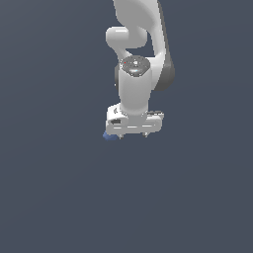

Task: Pick up the object and move it to a goal position.

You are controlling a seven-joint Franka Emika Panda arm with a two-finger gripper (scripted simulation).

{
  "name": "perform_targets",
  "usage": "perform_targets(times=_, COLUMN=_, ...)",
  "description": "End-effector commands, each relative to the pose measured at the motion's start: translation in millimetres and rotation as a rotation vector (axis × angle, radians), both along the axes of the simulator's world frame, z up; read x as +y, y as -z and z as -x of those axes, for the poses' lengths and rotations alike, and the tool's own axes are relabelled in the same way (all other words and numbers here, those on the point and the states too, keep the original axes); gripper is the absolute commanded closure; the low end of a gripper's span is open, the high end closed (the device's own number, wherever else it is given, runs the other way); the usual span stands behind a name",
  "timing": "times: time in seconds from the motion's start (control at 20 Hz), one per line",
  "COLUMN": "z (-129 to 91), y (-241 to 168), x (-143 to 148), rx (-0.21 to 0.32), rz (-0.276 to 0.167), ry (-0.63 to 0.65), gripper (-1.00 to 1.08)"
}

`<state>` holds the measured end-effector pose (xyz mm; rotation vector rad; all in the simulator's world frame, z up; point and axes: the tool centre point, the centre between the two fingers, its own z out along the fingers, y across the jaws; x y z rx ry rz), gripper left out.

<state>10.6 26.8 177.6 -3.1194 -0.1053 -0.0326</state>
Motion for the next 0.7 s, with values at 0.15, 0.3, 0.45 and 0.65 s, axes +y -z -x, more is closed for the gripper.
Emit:
perform_targets(times=0.15, z=-2, y=-4, x=-3, rx=-0.008, rz=0.001, ry=0.002, gripper=-0.92)
perform_targets(times=0.3, z=-9, y=-15, x=-11, rx=-0.033, rz=0.004, ry=0.007, gripper=-0.92)
perform_targets(times=0.45, z=-14, y=-23, x=-18, rx=-0.051, rz=0.007, ry=0.007, gripper=-0.92)
perform_targets(times=0.65, z=-14, y=-23, x=-17, rx=-0.051, rz=0.007, ry=0.008, gripper=-0.92)
